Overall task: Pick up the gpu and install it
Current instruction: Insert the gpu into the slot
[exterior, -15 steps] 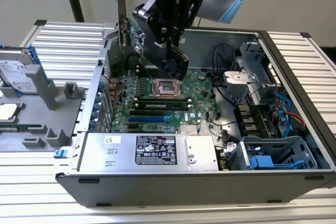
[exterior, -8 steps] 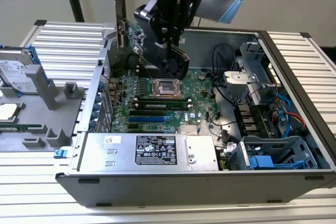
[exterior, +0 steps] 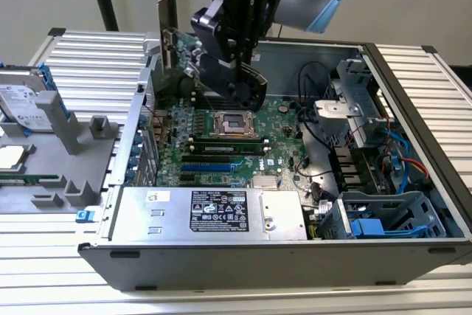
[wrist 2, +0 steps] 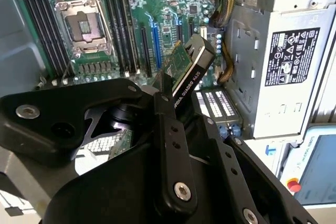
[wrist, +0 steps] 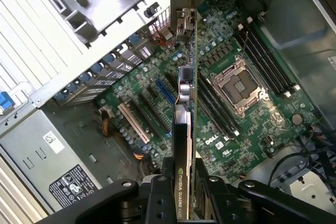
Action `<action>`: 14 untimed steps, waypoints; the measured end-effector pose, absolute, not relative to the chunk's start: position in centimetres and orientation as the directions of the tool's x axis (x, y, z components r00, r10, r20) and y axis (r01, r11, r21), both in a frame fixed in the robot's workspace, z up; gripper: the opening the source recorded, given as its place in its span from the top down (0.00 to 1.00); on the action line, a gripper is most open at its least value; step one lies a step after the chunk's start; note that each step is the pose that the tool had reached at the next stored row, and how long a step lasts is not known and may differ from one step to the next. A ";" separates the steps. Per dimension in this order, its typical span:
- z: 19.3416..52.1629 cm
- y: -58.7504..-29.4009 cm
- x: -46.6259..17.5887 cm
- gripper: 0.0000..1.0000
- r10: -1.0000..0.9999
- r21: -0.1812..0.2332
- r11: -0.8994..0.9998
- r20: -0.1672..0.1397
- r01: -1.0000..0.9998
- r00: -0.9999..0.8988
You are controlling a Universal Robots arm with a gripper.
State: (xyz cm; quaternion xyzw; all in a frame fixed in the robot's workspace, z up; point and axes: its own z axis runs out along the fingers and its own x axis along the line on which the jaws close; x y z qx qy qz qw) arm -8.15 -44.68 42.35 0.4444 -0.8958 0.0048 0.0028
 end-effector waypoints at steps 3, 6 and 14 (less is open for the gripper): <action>42.3 -44.7 -8.1 1.00 -0.809 -0.006 0.588 0.009 -0.809 -0.588; 42.3 -44.7 -8.1 1.00 -0.821 -0.006 0.570 0.009 -0.821 -0.570; 42.3 -44.7 -8.1 1.00 -0.852 -0.006 0.523 0.009 -0.852 -0.523</action>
